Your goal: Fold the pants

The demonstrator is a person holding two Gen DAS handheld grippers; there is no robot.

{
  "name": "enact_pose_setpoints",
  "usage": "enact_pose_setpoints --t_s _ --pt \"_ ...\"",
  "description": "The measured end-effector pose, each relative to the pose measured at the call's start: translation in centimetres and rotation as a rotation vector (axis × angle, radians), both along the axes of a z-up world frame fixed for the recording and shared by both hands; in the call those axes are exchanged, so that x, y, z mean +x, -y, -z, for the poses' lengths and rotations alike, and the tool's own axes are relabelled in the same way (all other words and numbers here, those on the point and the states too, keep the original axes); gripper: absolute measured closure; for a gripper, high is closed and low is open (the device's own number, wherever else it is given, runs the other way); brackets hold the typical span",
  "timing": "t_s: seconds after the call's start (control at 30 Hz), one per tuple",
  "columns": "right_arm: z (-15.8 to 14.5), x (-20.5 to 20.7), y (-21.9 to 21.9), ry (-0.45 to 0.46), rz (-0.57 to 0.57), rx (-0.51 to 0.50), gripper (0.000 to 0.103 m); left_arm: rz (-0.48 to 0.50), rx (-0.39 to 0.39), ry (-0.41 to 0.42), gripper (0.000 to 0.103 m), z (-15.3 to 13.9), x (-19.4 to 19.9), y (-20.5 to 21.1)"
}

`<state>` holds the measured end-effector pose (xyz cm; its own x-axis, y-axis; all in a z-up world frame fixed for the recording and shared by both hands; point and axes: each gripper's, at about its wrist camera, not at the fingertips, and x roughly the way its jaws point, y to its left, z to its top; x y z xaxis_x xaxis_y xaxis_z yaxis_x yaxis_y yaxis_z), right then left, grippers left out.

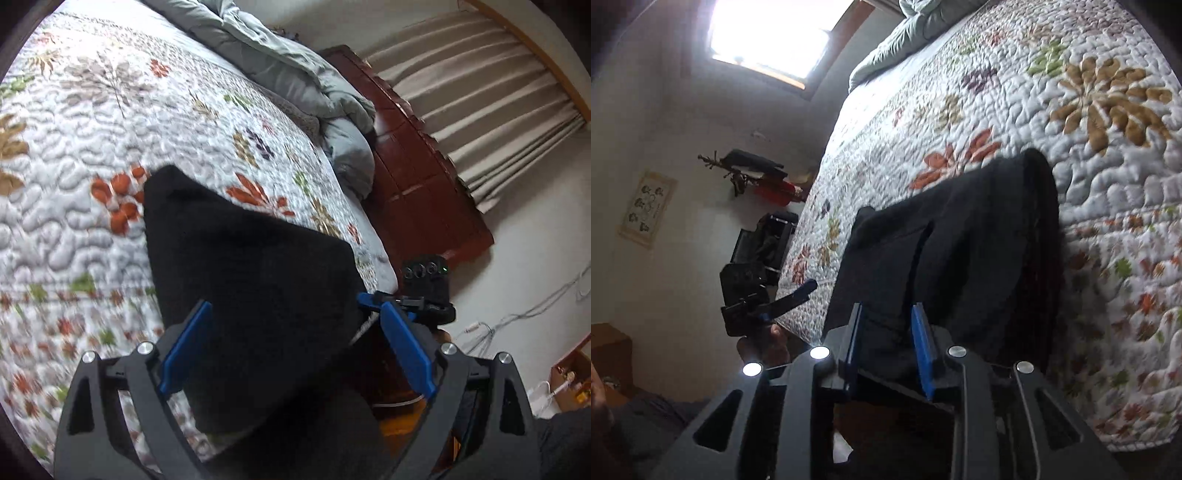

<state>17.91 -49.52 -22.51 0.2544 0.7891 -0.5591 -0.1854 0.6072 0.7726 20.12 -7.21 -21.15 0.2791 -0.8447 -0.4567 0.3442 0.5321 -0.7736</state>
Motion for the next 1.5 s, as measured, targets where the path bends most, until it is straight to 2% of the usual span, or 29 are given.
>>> enact_pose_setpoints --t_s 0.03,0.1,0.13,0.17,0.3,0.43,0.57,0.6,0.63,0.67,0.7,0.73,0.77,0.83,0.9,1.03,1.2,1.27,1.5 --pt "1.1 -0.3 0.0 -0.020 0.008 -0.018 0.077 0.009 0.009 -0.006 0.012 0.4 -0.2 0.3" --pt "2.2 -0.4 0.5 -0.041 0.027 -0.032 0.086 0.020 0.017 -0.034 0.012 1.7 -0.4 0.7" --pt "2.7 -0.5 1.0 -0.043 0.038 -0.056 0.099 0.018 0.013 -0.046 0.012 2.3 -0.4 0.7" --pt "3.2 -0.6 1.4 -0.052 0.050 -0.057 0.103 0.018 0.009 -0.051 0.012 2.7 -0.4 0.7" --pt "4.2 -1.0 3.2 -0.065 0.083 -0.018 0.103 0.023 -0.009 -0.054 0.012 3.3 -0.4 0.7" --pt "4.3 -1.0 3.3 -0.070 0.088 -0.023 0.103 0.039 -0.009 -0.063 0.012 3.8 -0.2 0.8" --pt "2.6 -0.6 3.7 -0.069 0.109 -0.067 0.103 0.030 -0.001 -0.043 0.012 1.8 -0.1 -0.7" --pt "2.0 -0.5 4.2 -0.072 0.128 -0.079 0.101 0.030 0.009 -0.036 0.011 1.4 0.0 -1.1" --pt "1.7 -0.3 4.9 -0.080 0.147 -0.090 0.087 0.029 0.022 -0.036 0.008 1.2 0.2 -1.6" --pt "1.3 -0.1 5.4 -0.088 0.161 -0.082 0.070 0.026 0.037 -0.050 0.008 1.2 0.7 -2.3" --pt "0.9 0.3 5.9 -0.103 0.186 -0.119 0.051 0.022 0.045 -0.073 0.008 1.4 1.3 -2.8" --pt "0.6 0.5 6.1 -0.110 0.202 -0.159 0.018 0.024 0.046 -0.100 0.007 1.7 1.8 -3.2" --pt "0.3 1.0 6.2 -0.112 0.200 -0.156 0.014 0.030 0.040 -0.141 0.006 2.2 2.5 -3.6" --pt "0.7 2.2 6.1 -0.152 0.173 -0.097 0.014 0.048 0.023 -0.209 0.005 3.3 3.8 -4.0" --pt "1.0 3.3 5.6 -0.174 0.163 -0.090 0.014 0.045 0.031 -0.261 0.005 4.3 4.9 -4.3" --pt "2.1 5.4 3.9 -0.204 0.107 -0.058 0.014 0.044 0.008 -0.321 0.005 5.5 6.5 -4.2" --pt "4.4 6.9 1.4 -0.243 0.035 -0.116 0.012 0.069 -0.035 -0.352 0.005 6.4 7.0 -3.4" --pt "4.6 6.8 1.4 -0.238 0.032 -0.093 0.006 0.085 -0.032 -0.365 0.005 6.9 7.0 -2.7" --pt "4.6 6.6 0.8 -0.236 -0.002 -0.011 0.006 0.102 -0.021 -0.381 0.005 7.6 7.5 -1.1"
